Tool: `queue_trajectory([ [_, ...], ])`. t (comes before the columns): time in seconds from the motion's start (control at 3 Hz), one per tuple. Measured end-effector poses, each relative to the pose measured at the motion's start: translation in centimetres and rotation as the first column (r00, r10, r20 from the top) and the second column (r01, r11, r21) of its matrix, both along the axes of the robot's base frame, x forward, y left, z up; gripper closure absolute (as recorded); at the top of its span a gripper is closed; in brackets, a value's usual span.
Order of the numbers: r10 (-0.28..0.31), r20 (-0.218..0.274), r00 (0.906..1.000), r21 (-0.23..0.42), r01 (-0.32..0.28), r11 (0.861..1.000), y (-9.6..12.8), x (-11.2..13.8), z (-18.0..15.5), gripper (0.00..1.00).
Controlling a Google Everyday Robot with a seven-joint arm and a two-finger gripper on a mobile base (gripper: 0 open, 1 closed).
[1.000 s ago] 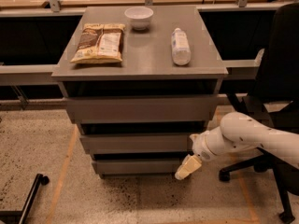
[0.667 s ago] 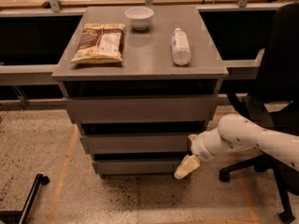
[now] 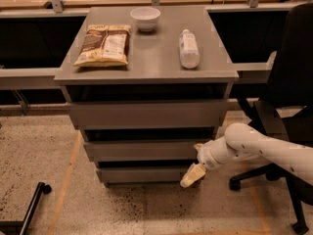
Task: Open bottom drawer
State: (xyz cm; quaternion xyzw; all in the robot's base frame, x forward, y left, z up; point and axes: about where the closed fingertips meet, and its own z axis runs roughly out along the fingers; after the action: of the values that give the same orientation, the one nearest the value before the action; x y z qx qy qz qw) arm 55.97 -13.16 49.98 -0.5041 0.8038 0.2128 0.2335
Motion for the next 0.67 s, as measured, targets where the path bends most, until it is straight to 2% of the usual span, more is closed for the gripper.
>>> queue_trajectory([
  [0.33, -0.013, -0.027, 0.9996, -0.032, 0.012, 0.999, -0.2, -0.5, -0.8, 0.00],
  [0.67, -0.038, -0.025, 0.9989, -0.002, 0.038, 0.999, -0.7, -0.2, -2.9, 0.00],
])
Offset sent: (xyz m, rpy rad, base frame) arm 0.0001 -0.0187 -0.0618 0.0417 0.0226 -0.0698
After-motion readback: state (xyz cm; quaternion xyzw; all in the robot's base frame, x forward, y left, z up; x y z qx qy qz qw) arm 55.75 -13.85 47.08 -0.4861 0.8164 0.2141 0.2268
